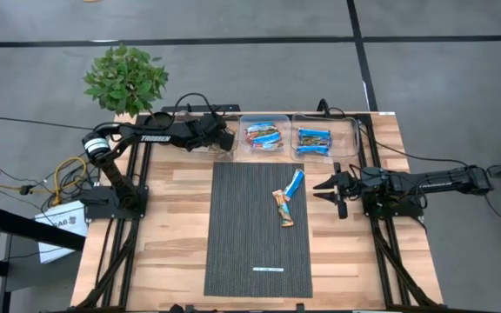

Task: Pick and place Granola Bars by type
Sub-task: Put the bottom orange granola bar into the left transparent bin

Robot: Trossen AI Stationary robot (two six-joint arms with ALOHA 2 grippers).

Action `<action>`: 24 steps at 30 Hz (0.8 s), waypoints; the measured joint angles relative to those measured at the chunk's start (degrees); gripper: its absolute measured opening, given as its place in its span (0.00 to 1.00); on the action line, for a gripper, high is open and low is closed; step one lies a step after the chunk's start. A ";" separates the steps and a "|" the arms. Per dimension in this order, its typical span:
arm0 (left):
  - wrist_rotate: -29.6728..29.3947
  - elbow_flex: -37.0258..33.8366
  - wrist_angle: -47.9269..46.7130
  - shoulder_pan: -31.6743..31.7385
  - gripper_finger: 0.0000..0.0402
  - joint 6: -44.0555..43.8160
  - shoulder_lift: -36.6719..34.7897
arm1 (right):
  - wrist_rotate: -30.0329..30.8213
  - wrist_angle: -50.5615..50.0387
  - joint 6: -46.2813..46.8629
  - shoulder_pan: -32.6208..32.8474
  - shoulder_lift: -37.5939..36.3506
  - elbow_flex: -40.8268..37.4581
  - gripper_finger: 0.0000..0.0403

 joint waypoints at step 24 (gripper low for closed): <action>-5.18 -0.02 2.36 -4.19 0.31 3.02 -5.43 | 0.00 -0.01 0.00 0.00 0.00 -0.02 0.25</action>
